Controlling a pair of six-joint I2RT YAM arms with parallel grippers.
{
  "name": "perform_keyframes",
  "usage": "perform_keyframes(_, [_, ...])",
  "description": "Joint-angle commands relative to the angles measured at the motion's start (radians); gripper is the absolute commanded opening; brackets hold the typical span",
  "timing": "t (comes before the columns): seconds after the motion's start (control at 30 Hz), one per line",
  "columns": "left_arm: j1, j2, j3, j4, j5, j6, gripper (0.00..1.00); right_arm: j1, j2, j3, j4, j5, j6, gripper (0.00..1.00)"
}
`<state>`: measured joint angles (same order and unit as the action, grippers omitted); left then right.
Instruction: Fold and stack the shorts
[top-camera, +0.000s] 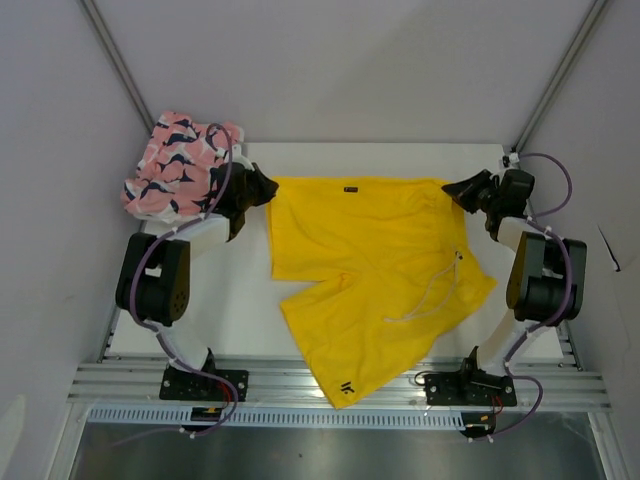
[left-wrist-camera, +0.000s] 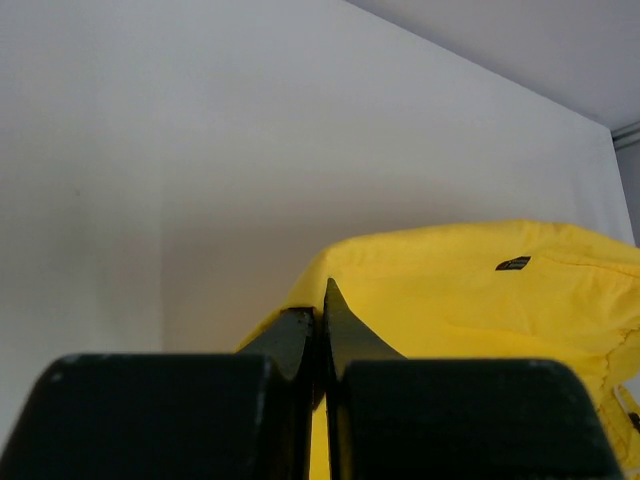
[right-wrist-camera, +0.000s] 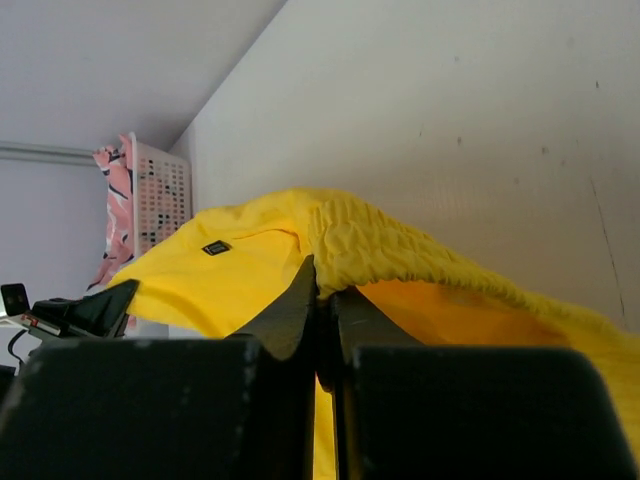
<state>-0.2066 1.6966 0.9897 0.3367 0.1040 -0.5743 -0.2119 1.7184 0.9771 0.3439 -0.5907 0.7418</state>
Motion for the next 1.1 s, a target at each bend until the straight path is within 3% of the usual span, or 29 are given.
perform_keyframes(0.0, [0.004, 0.076, 0.137, 0.074, -0.043, 0.042, 0.0, 0.005, 0.096, 0.144, 0.153, 0.018, 0.03, 0.0])
perform_keyframes(0.27, [0.024, 0.279, 0.404, -0.019, -0.047, 0.041, 0.0, 0.008, 0.45, 0.546, 0.1, 0.014, 0.051, 0.01])
perform_keyframes(0.33, [0.032, 0.316, 0.435, -0.034, -0.041, 0.039, 0.0, 0.016, 0.506, 0.678, 0.07, 0.012, 0.054, 0.08])
perform_keyframes(0.37, [0.041, 0.328, 0.505, -0.077, -0.021, 0.039, 0.0, 0.02, 0.532, 0.724, 0.052, 0.012, 0.051, 0.16])
perform_keyframes(0.4, [0.044, 0.343, 0.535, -0.115, -0.012, 0.042, 0.15, 0.025, 0.575, 0.767, 0.026, 0.02, 0.039, 0.48])
perform_keyframes(0.47, [0.049, 0.376, 0.637, -0.218, -0.041, 0.054, 0.53, 0.031, 0.599, 0.869, -0.071, 0.063, -0.005, 0.73])
perform_keyframes(0.5, [0.047, 0.374, 0.644, -0.273, -0.055, 0.059, 0.77, 0.031, 0.603, 0.89, -0.097, 0.074, -0.016, 0.88])
perform_keyframes(0.57, [0.047, 0.319, 0.576, -0.263, -0.064, 0.063, 0.97, 0.022, 0.583, 0.905, -0.157, 0.109, -0.038, 0.96])
perform_keyframes(0.6, [0.047, 0.293, 0.551, -0.252, -0.078, 0.062, 0.99, 0.016, 0.566, 0.899, -0.176, 0.126, -0.042, 1.0])
perform_keyframes(0.73, [0.039, 0.161, 0.454, -0.24, -0.07, 0.071, 0.99, -0.01, 0.459, 0.836, -0.282, 0.169, -0.059, 1.0])
perform_keyframes(0.83, [-0.029, 0.042, 0.383, -0.274, -0.099, 0.117, 0.99, -0.027, 0.298, 0.711, -0.338, 0.195, -0.068, 0.98])
perform_keyframes(1.0, [-0.167, -0.171, 0.239, -0.329, -0.205, 0.183, 0.99, -0.044, 0.1, 0.43, -0.437, 0.244, -0.123, 0.82])
perform_keyframes(1.07, [-0.235, -0.228, 0.154, -0.359, -0.243, 0.192, 0.99, -0.05, 0.003, 0.35, -0.442, 0.272, -0.134, 0.8])
